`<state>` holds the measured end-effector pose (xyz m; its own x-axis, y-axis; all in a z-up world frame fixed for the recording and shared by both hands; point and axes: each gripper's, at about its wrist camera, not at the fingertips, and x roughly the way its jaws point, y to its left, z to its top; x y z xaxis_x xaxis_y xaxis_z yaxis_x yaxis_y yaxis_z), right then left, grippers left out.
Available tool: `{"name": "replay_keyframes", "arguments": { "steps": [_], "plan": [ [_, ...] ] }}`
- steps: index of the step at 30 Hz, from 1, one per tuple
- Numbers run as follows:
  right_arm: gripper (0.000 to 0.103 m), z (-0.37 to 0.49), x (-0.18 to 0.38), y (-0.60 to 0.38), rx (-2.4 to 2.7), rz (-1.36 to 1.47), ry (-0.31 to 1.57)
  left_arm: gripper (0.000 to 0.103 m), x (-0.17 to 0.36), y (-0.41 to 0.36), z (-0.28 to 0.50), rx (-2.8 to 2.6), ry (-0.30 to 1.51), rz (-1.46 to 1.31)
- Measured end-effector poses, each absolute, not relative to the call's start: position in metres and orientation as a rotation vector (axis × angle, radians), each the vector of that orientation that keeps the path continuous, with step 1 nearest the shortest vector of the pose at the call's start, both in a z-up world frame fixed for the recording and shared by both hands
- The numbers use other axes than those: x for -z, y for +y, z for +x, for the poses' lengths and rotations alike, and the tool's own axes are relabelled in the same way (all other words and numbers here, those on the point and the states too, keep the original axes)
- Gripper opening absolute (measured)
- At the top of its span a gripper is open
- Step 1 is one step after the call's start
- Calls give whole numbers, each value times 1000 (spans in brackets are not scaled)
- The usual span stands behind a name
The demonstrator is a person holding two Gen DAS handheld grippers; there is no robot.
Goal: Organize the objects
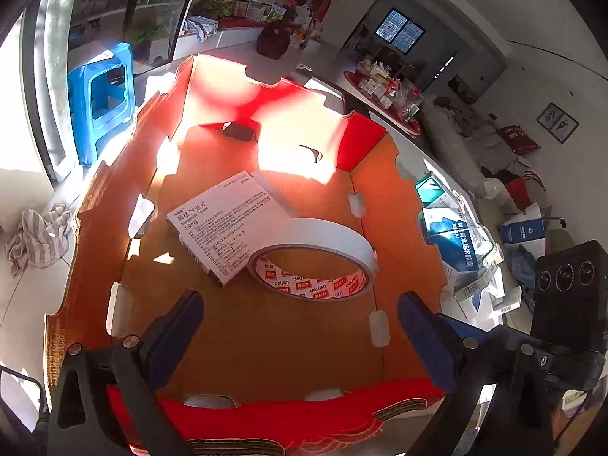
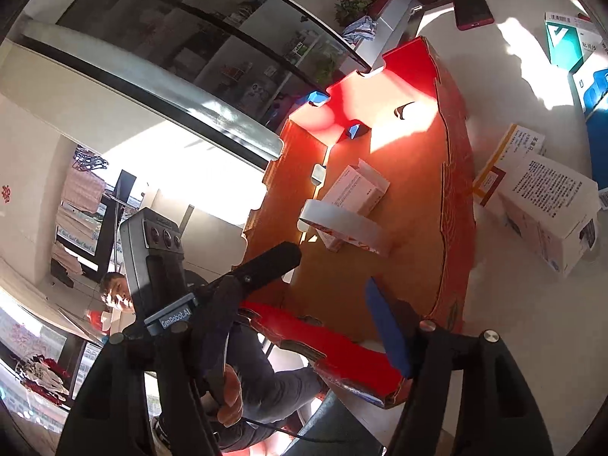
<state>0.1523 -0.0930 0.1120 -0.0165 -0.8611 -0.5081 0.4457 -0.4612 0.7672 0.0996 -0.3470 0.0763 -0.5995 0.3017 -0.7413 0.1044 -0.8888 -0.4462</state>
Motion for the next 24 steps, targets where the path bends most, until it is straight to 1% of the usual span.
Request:
{"name": "replay_keyframes", "arguments": {
  "steps": [2,5,7,8,10,13,16,18,22,24],
  "plan": [
    [68,151,-116,-97,1665,1298,-447,103,-71,-343,100,-2573,-663,-1362],
    [68,158,-121,-105,1671,1396,-301,103,-66,-338,110,-2543,-583,-1336],
    [68,166,-123,-104,1650,1412,-258,103,-71,-339,121,-2574,-580,-1291],
    [68,169,-126,-99,1645,1394,-281,103,-78,-341,125,-2602,-585,-1250],
    [68,172,-135,-77,1683,1305,-390,103,-98,-340,130,-2707,-559,-1161],
    [73,163,-147,-30,1824,1211,-578,103,-131,-319,125,-2780,-441,-1026],
    [74,165,-144,15,1906,1179,-718,103,-150,-281,106,-2719,-337,-908],
    [74,168,-141,44,1974,1178,-771,103,-143,-255,82,-2651,-299,-941],
    [74,178,-137,101,2111,1170,-870,103,-98,-231,42,-2540,-326,-1162],
    [75,183,-133,130,2200,1183,-920,103,-95,-217,46,-2591,-196,-1177]
  ]
}}
